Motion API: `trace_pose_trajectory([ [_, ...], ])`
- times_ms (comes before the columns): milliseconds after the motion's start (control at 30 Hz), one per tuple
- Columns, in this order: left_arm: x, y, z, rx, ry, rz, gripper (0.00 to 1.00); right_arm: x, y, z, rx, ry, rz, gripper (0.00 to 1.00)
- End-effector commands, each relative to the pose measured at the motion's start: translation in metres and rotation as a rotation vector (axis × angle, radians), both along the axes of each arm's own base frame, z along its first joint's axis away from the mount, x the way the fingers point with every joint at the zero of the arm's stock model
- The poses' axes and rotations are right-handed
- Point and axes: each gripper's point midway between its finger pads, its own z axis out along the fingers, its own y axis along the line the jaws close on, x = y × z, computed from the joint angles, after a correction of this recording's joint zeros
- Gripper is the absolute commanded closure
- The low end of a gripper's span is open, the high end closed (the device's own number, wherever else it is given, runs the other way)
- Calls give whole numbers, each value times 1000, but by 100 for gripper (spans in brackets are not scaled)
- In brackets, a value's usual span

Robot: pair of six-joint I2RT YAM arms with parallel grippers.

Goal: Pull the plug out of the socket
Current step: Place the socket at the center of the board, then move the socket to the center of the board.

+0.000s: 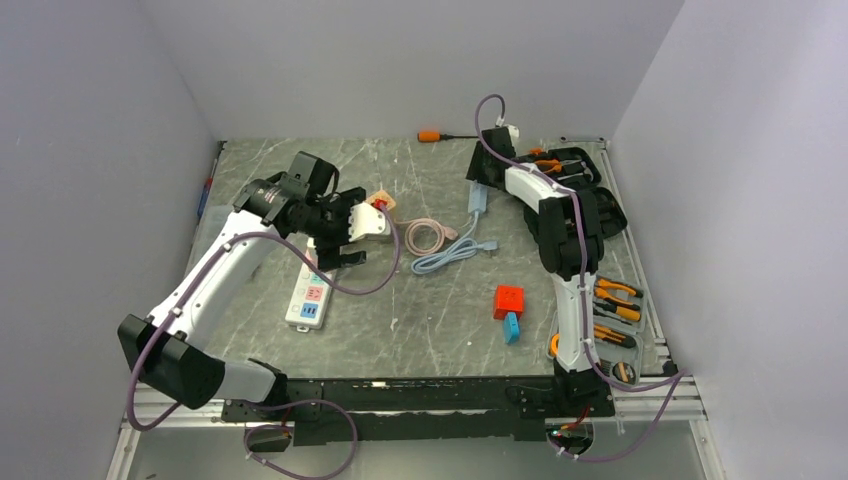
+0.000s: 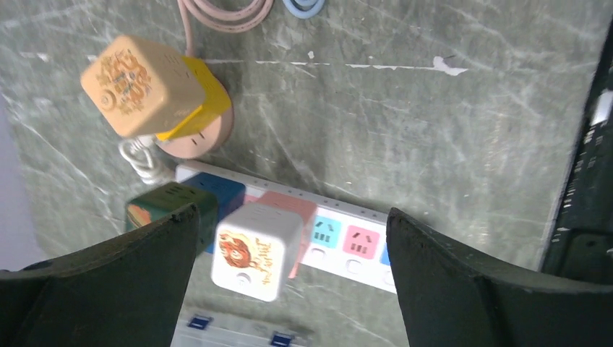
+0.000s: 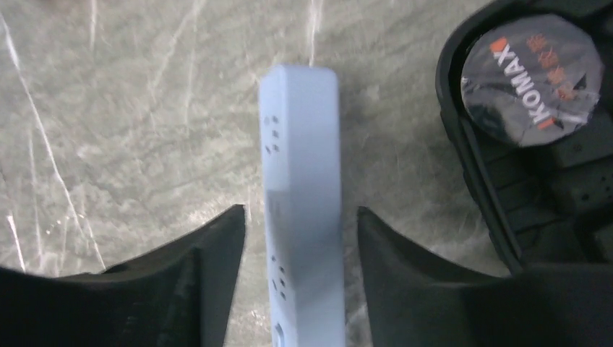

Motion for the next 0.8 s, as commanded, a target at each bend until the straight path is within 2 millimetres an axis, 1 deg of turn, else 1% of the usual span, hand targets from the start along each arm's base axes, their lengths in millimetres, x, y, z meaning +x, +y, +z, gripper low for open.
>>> trace_pose_trajectory([
  [0,-15,5,15,-53,97,178,0,-9,-3,12,4,52,-27,33],
  [33,-19,8,15,-53,112,207,1,-12,-6,15,-4,55,-35,24],
  [67,-21,11,15,-46,121,235,1,-16,-8,19,-11,59,-43,11],
  [100,-24,14,15,-37,129,259,1,-19,-11,23,-19,62,-48,2],
  [167,-29,22,14,-20,139,305,1,-29,-16,34,-36,72,-61,0],
  [233,-35,29,14,-8,150,348,0,-45,-24,50,-56,69,-79,0],
  [267,-38,32,13,0,158,366,1,-56,-25,58,-62,63,-80,0],
  [333,-46,36,12,5,173,393,1,-84,-27,70,-87,60,-78,0],
  [400,-53,40,9,5,185,411,1,-117,-27,78,-126,58,-67,0],
  [433,-56,41,8,0,185,417,1,-137,-25,86,-143,46,-54,0],
  [467,-59,42,6,-7,181,423,1,-156,-25,87,-165,49,-47,0],
  [500,-60,43,6,-20,170,429,1,-174,-23,83,-183,61,-36,0],
  [533,-62,43,4,-32,162,434,1,-196,-24,73,-195,89,-34,0],
  [567,-64,44,2,-43,153,437,1,-214,-23,68,-202,108,-30,0],
  [633,-67,46,-1,-58,134,443,1,-246,-25,57,-216,145,-36,0],
  [767,-73,52,-8,-66,112,466,1,-297,-31,33,-185,221,-49,0],
])
